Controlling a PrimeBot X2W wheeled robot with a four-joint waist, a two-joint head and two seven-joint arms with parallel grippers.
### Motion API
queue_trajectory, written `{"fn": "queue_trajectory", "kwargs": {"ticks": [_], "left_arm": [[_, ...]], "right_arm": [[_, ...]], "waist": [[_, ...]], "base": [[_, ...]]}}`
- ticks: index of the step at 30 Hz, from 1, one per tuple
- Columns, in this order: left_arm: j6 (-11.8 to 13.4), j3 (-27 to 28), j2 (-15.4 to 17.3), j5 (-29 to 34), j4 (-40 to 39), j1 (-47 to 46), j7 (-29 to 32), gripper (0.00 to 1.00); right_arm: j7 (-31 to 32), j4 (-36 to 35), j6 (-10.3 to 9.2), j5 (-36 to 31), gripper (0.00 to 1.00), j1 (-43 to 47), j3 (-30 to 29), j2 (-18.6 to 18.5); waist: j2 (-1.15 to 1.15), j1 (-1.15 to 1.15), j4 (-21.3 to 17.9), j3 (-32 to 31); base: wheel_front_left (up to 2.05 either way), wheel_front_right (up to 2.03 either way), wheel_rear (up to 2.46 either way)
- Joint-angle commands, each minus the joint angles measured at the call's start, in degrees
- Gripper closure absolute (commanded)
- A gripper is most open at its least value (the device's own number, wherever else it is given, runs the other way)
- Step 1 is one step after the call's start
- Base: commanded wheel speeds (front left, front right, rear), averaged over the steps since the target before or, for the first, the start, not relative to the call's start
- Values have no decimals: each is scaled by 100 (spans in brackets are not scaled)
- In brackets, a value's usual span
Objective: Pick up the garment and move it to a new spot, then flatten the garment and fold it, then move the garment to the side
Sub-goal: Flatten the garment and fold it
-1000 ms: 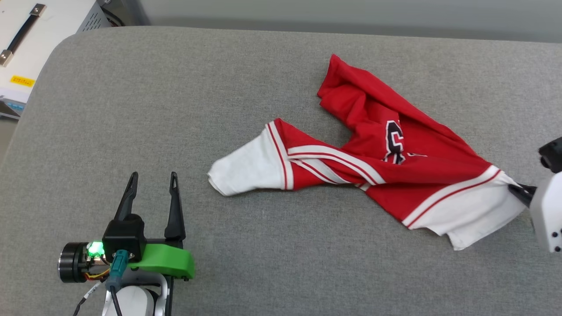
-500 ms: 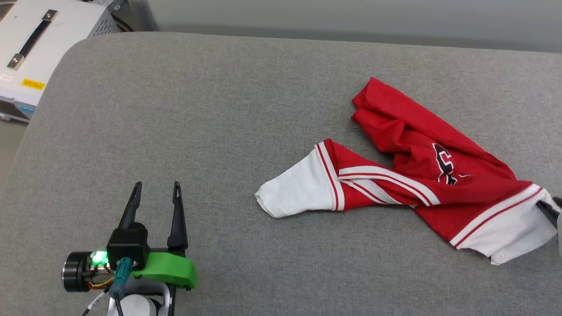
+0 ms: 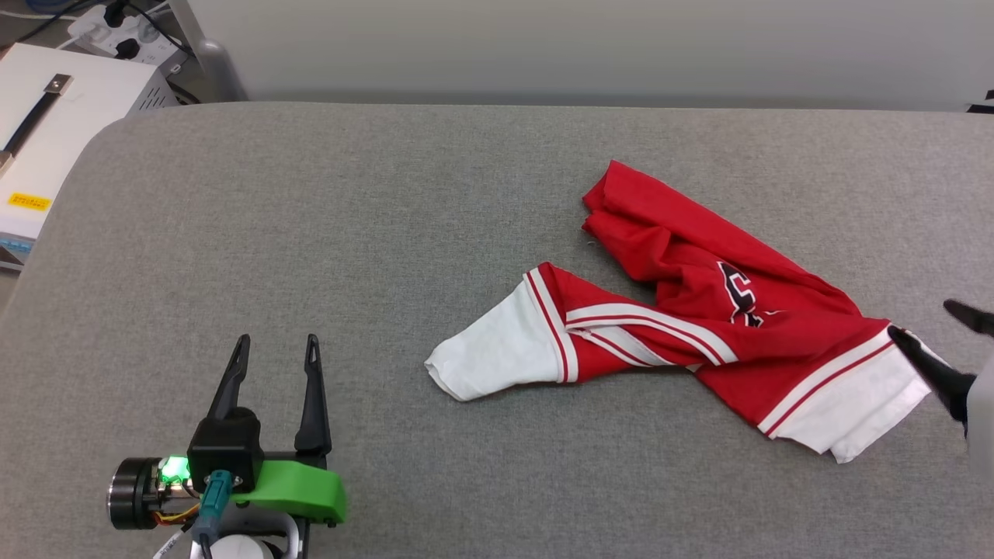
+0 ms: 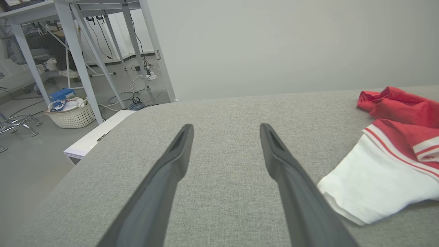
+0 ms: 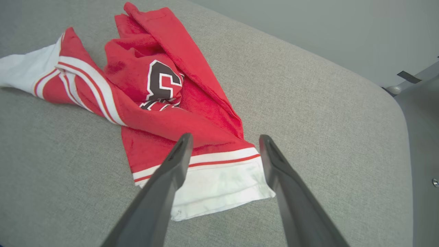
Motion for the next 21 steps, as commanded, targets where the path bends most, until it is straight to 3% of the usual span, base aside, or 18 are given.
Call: {"fn": "queue_trajectory", "kwargs": {"ticks": [1, 9, 14, 21], "left_arm": [[-35, 16, -27, 55, -32, 98, -34, 0], [-66, 17, -67, 92, -100, 27, -34, 0], [-74, -13, -100, 122, -170, -64, -34, 0], [-85, -11, -119, 139, -206, -235, -34, 0]], "right_arm": [[335, -262, -3, 57, 0, 268, -52, -60], [1690, -1096, -3, 58, 0, 1050, -75, -276], [1869, -971, -3, -80, 0, 1052, 72, -232], [1544, -238, -3, -213, 0, 596, 620, -183]], "waist": [[0, 0, -30, 0], [0, 0, -10, 180], [0, 0, 100, 395], [0, 0, 286, 764]], "base": [[0, 0, 0], [0, 0, 0], [0, 0, 0], [0, 0, 0]]}}
